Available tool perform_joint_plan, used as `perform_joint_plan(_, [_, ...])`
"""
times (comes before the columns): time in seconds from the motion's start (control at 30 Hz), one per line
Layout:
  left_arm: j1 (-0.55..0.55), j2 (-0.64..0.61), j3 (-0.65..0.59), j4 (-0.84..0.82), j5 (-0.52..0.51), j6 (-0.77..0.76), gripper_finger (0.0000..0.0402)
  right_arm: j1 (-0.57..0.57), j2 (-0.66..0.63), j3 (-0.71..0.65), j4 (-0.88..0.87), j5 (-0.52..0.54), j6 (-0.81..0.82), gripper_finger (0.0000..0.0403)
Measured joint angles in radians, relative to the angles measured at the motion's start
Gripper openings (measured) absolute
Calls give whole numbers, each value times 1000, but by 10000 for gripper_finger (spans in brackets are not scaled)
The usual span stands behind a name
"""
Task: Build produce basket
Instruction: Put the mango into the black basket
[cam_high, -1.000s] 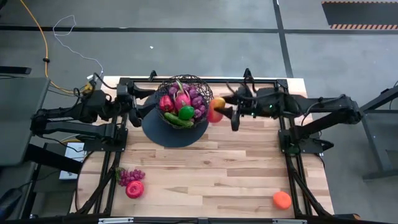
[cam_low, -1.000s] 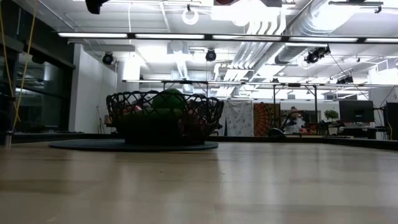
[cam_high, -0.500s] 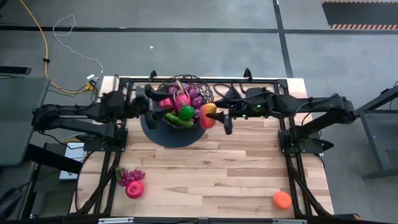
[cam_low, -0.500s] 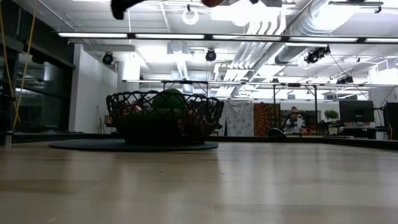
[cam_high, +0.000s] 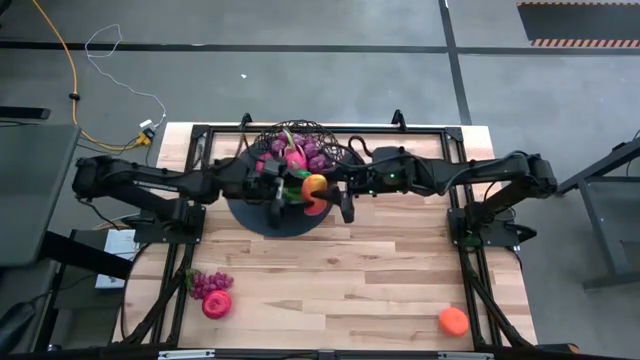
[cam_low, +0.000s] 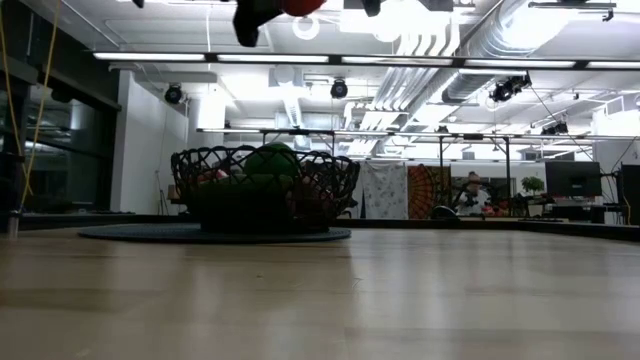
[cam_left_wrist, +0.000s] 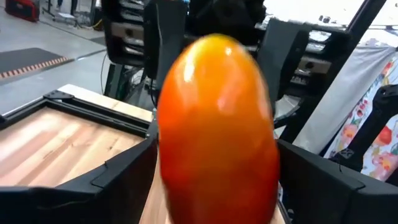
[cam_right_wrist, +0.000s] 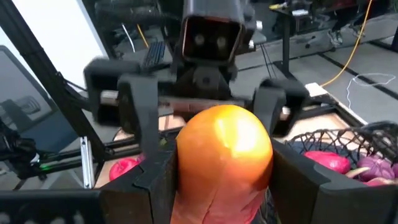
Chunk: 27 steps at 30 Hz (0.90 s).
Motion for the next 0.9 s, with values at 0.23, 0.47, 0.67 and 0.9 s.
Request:
perform_joint_plan(0.23, [-6, 71, 76, -4, 32, 22, 305, 0, -1, 0, 28, -2, 0, 193])
perform_joint_plan(0.47, [-4, 70, 86, -7, 39, 27, 278, 2, -1, 0, 28, -2, -6, 193])
perform_joint_plan(0.67, [-4, 70, 86, -17, 40, 27, 216, 8, -2, 0, 24, 6, -8, 205])
perform_joint_plan(0.9, [30, -3, 87, -176, 61, 52, 216, 8, -42, 0, -38, 61, -36, 278])
